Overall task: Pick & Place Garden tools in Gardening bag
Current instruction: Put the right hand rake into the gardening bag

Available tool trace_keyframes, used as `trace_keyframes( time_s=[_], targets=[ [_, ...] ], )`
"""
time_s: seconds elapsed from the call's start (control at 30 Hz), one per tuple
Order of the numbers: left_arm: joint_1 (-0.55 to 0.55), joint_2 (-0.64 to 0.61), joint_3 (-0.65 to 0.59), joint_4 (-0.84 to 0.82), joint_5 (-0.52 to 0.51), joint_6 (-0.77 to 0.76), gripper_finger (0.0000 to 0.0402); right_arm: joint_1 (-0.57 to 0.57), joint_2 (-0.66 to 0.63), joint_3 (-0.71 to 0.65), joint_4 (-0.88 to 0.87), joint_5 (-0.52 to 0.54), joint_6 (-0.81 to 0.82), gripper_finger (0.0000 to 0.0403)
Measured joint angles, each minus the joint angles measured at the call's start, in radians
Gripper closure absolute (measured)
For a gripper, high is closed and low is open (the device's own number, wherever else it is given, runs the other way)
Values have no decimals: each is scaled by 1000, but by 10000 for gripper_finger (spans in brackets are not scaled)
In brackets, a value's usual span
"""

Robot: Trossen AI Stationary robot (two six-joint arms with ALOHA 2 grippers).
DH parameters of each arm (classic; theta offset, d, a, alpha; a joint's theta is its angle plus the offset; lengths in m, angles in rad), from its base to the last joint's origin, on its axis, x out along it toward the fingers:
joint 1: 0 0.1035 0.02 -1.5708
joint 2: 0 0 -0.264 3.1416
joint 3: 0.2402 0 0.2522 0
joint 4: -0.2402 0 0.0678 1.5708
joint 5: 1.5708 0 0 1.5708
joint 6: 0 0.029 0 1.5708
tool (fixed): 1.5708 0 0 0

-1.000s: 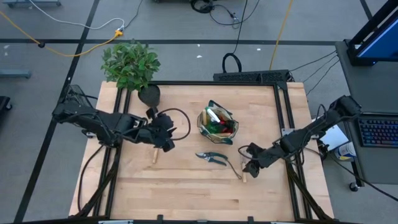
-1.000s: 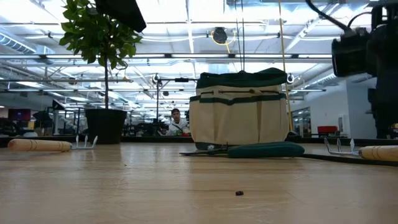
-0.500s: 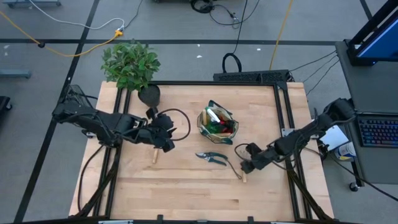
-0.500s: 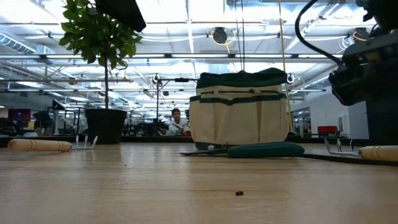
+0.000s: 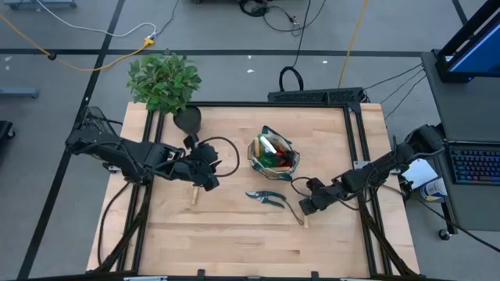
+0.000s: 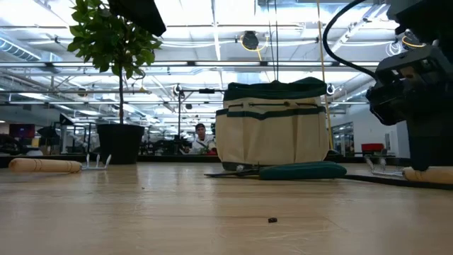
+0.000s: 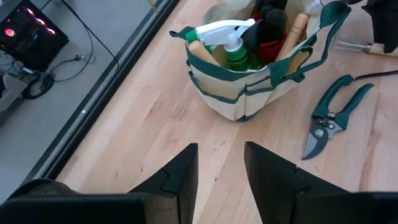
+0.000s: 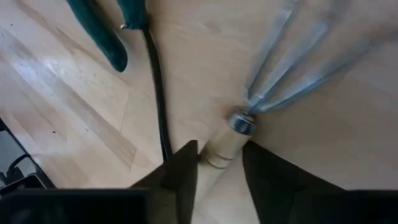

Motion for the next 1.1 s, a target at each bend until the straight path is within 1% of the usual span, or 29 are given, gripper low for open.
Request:
trace_keyframes(
  time_s=[0.1,0.2,0.37,0.43,0.5,0.6,0.7,0.87,1.0,1.1],
  targets=[
    [0,0,0,0,0,0,266,-24,2,0,-1,14,-43,332],
    [0,0,0,0,0,0,266,-48,2,0,2,53,-105,365],
    [0,0,0,0,1,0,266,-74,-25,0,24,45,-224,394],
    [0,0,0,-1,7,0,266,-74,-47,-1,5,16,-253,402],
    [0,0,0,-1,7,0,266,-74,-62,-6,-7,-20,-256,402],
    [0,0,0,-1,7,1,266,-65,-76,-2,20,-46,-278,394],
    [0,0,0,-1,7,11,266,-57,-77,-2,18,-48,-367,378],
    [0,0,0,0,7,2,266,-64,-103,-2,37,-42,-541,333],
    [0,0,0,2,8,-21,266,-66,-111,-2,156,-44,-655,288],
    [0,0,0,3,8,-33,266,-65,-111,10,231,-48,-756,263]
  ],
)
